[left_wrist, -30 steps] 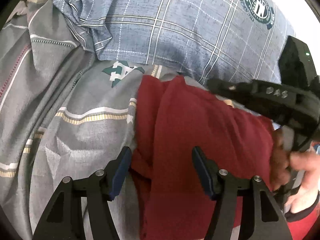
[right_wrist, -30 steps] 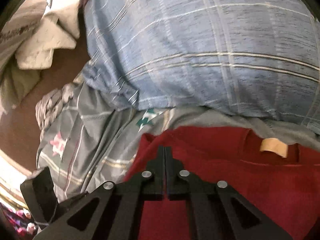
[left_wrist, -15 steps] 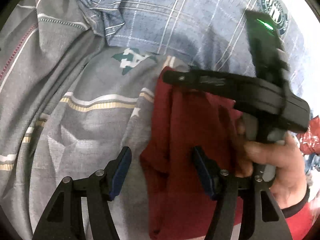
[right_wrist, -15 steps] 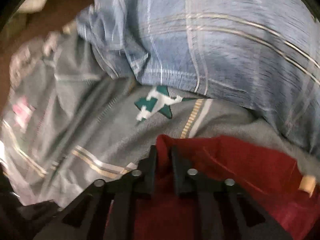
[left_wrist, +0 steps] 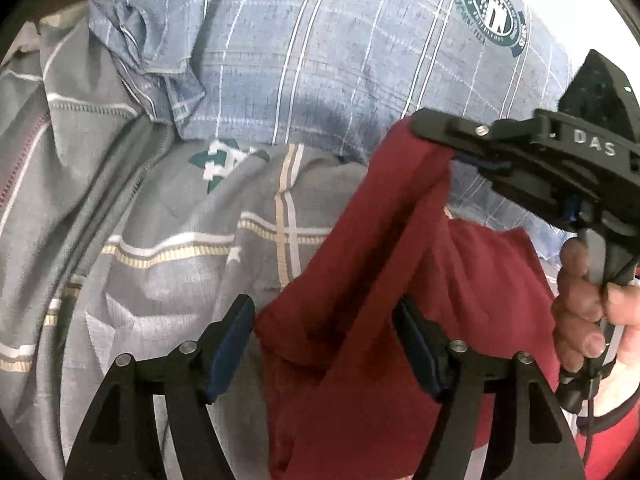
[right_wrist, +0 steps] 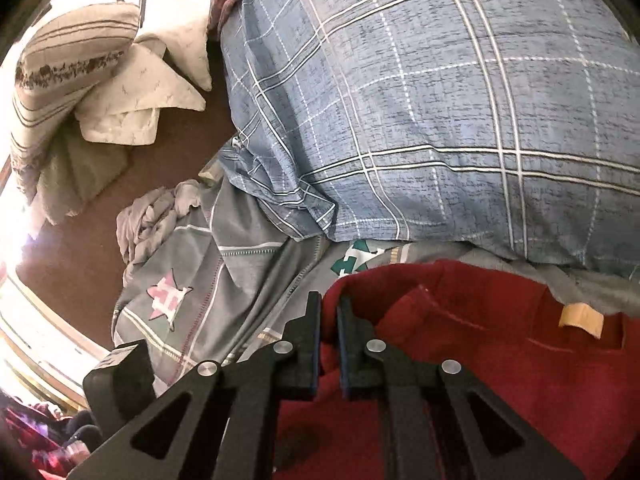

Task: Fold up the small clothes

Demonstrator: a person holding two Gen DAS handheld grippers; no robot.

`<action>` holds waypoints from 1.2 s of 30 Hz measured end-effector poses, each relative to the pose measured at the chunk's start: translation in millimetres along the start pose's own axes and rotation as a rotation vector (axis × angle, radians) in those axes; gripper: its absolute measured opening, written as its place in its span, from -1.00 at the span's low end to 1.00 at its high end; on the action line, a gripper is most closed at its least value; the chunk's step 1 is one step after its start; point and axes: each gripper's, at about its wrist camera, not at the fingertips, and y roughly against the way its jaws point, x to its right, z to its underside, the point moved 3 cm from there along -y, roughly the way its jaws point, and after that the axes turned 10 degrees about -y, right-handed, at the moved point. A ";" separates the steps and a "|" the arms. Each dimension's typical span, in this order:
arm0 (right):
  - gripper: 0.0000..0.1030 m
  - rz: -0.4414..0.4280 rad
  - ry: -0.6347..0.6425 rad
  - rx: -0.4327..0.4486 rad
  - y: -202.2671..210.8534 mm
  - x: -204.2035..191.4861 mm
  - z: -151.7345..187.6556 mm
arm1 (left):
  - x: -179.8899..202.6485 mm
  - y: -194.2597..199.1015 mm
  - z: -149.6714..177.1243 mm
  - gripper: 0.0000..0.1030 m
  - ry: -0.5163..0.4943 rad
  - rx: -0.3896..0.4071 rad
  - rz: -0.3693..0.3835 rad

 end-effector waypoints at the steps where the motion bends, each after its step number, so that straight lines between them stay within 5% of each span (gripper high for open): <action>1: -0.88 0.002 -0.003 0.003 1.3 0.9 -0.1 | -1.4 -0.7 -2.4 0.35 0.012 -0.005 0.004; 5: -0.89 0.011 -0.003 0.024 13.4 0.9 -4.6 | -4.2 8.6 -7.6 0.38 0.036 0.044 0.029; 8: -0.89 0.004 -0.023 0.022 17.3 5.5 -7.9 | 3.6 -1.1 -3.3 0.28 -0.011 -0.004 0.022; 9: -0.88 0.003 -0.027 0.013 16.7 6.5 -8.1 | 7.2 -5.8 -1.3 -0.07 -0.028 -0.027 0.028; 11: -0.78 0.024 -0.019 -0.010 14.3 5.2 -5.9 | 10.2 -9.9 -0.5 -0.28 -0.035 -0.054 0.030; 13: -0.42 0.091 -0.016 0.006 17.2 5.4 -5.0 | 10.8 -6.4 -2.4 -0.44 -0.035 -0.037 0.031; 14: 0.27 0.125 -0.026 0.014 18.9 5.8 -4.8 | 10.4 -3.4 -4.3 -0.46 -0.031 -0.028 0.032; 15: 0.63 0.142 -0.053 0.018 19.6 6.4 -3.5 | 10.0 -1.0 -5.1 -0.47 -0.029 -0.020 0.036; 16: 0.64 0.145 -0.070 0.008 17.7 7.2 -1.9 | 10.0 0.7 -5.9 -0.48 -0.029 -0.014 0.043; 26: 0.63 0.293 -0.050 -0.274 -86.1 4.7 15.7 | 21.0 11.2 -3.0 -0.52 -0.082 0.005 0.037; 28: 0.40 0.348 0.010 -0.286 -97.8 5.5 20.7 | 22.3 13.8 -3.2 -0.53 -0.090 0.008 0.036; 29: -0.08 0.382 0.042 -0.273 -98.0 6.9 22.2 | 24.0 16.2 -3.4 -0.55 -0.094 0.012 0.042; 30: -0.34 0.391 0.051 -0.248 -92.0 10.1 23.2 | 27.3 20.7 -4.0 -0.56 -0.099 0.018 0.059; 32: -0.55 0.323 0.015 -0.212 -74.6 12.0 23.1 | 37.4 32.4 -6.1 -0.58 -0.112 0.037 0.098; 36: -0.64 0.214 -0.028 -0.084 1.3 11.7 21.3 | 78.4 62.9 -12.1 -0.58 -0.157 0.094 0.163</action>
